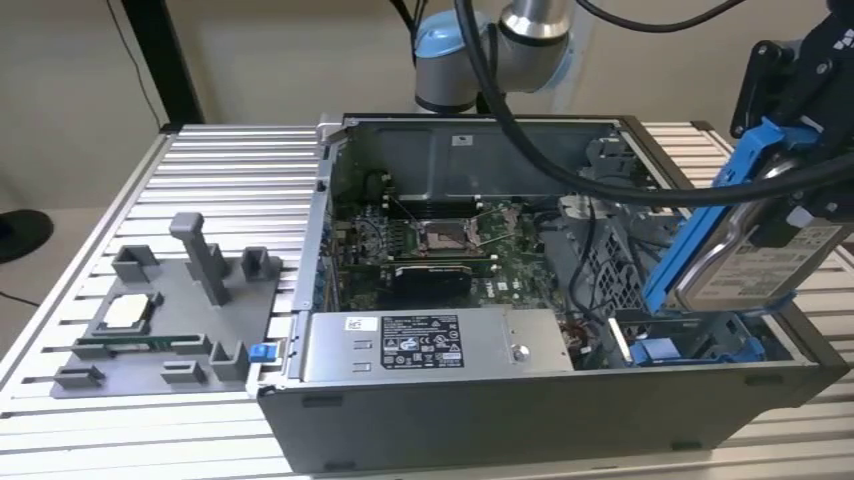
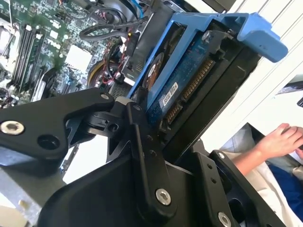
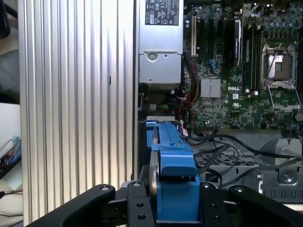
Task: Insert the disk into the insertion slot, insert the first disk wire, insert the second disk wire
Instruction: 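Insert the disk into the insertion slot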
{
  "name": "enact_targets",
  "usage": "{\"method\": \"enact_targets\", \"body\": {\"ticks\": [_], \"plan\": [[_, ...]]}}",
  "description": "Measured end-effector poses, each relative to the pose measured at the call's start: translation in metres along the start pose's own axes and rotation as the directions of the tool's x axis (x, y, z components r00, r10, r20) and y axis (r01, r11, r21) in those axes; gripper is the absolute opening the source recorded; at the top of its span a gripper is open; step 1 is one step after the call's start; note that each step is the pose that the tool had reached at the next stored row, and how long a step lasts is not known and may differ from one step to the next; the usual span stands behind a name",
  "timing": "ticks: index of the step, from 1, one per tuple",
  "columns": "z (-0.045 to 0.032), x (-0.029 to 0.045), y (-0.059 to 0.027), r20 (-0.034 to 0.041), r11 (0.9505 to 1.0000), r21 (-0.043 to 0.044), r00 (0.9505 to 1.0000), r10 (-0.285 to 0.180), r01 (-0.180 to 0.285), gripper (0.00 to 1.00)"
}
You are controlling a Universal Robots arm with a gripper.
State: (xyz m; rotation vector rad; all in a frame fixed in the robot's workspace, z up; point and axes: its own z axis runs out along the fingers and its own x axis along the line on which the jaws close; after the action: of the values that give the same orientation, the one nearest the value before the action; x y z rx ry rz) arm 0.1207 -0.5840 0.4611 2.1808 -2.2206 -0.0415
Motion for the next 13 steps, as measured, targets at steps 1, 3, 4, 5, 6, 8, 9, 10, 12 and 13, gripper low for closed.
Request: {"method": "enact_targets", "body": {"ticks": [1,3,4,5,6,8,9,10,12,13], "plan": [[0.0018,0.0,-0.0005,0.0,1.0,0.0,1.0,0.0,0.0,0.0],[0.0053,0.0,-0.0012,0.0,1.0,-0.0001,1.0,0.0,0.0,0.0],[0.0072,0.0,-0.0016,-0.0002,1.0,0.0,1.0,0.0,0.0,0.0],[0.0089,-0.0001,-0.0019,0.0,1.0,0.0,1.0,0.0,0.0,0.0],[0.0107,-0.0001,-0.0022,0.0003,1.0,0.0,1.0,0.0,0.0,0.0],[0.0144,-0.0002,-0.0028,0.0017,1.0,-0.0001,1.0,0.0,0.0,0.0],[0.0162,-0.0004,-0.0029,0.0023,1.0,-0.0001,1.0,0.0,0.0,0.0],[0.018,-0.0006,-0.003,0.0028,1.0,-0.0001,1.0,0.0,0.0,0.0],[0.0212,-0.0011,-0.0032,0.0047,1.0,-0.0001,1.0,0.0,0.0,0.0],[0.0226,-0.0014,-0.0032,0.0069,1.0,-0.0002,1.0,0.0,0.0,0.0]]}}
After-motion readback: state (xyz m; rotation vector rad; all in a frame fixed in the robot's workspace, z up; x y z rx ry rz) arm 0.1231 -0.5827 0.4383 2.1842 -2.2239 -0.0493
